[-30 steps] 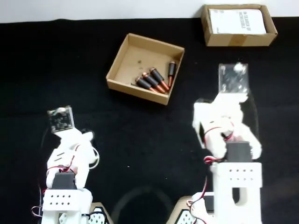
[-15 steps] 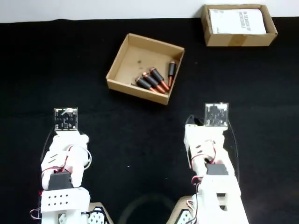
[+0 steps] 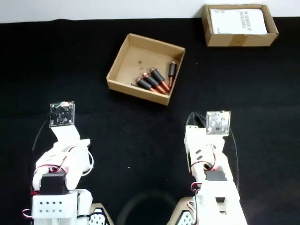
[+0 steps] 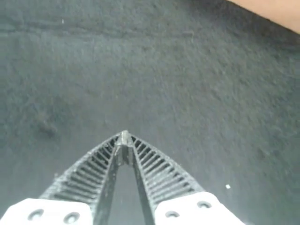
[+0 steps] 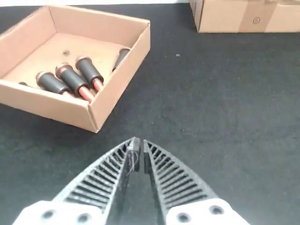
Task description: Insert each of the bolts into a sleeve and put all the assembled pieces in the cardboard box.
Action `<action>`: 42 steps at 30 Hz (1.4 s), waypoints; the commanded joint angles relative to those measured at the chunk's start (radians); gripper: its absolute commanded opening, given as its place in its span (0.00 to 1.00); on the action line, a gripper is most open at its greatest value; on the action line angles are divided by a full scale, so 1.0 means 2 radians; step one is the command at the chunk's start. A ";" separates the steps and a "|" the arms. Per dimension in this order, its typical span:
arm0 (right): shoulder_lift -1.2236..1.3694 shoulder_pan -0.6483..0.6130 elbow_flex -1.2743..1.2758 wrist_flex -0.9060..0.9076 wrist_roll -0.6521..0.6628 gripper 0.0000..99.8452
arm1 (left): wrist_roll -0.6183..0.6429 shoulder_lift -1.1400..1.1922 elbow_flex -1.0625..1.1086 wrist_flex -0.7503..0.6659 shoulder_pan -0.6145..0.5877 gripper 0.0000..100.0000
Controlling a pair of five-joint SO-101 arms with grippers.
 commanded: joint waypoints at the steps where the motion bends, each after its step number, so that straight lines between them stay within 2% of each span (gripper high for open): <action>1: -0.006 -0.015 0.029 -0.010 -0.002 0.01 | 0.004 -0.002 -0.049 0.047 0.010 0.01; 4: -0.006 -0.020 0.037 -0.010 -0.002 0.01 | 0.003 -0.002 -0.073 0.080 0.010 0.01; 9: -0.010 -0.016 0.053 -0.010 -0.002 0.01 | 0.002 -0.002 -0.068 0.082 0.010 0.01; 12: -0.011 0.008 0.007 0.004 -0.003 0.01 | 0.002 -0.002 -0.050 0.055 0.010 0.01; 14: -0.011 0.026 -0.049 0.046 -0.004 0.01 | 0.002 -0.002 -0.039 0.032 0.010 0.01; 18: -0.011 0.022 -0.196 0.236 -0.005 0.01 | 0.002 -0.001 -0.017 -0.021 0.010 0.01; 24: -0.012 -0.052 -0.399 0.567 -0.005 0.01 | 0.002 -0.001 -0.012 -0.048 0.010 0.01; 29: -0.013 -0.086 -0.539 0.751 -0.006 0.01 | 0.002 -0.001 -0.025 -0.048 0.010 0.01; 32: -0.043 -0.086 -0.581 0.830 -0.006 0.01 | 0.002 -0.001 -0.036 -0.048 0.016 0.01; 36: -0.158 -0.086 -0.542 0.852 -0.002 0.01 | 0.002 -0.001 -0.038 -0.045 0.040 0.01; 40: -0.257 -0.080 -0.454 0.822 0.030 0.01 | 0.002 -0.001 -0.039 -0.048 0.059 0.01; 42: -0.280 -0.051 -0.399 0.797 0.041 0.01 | 0.002 -0.001 -0.039 -0.048 0.069 0.01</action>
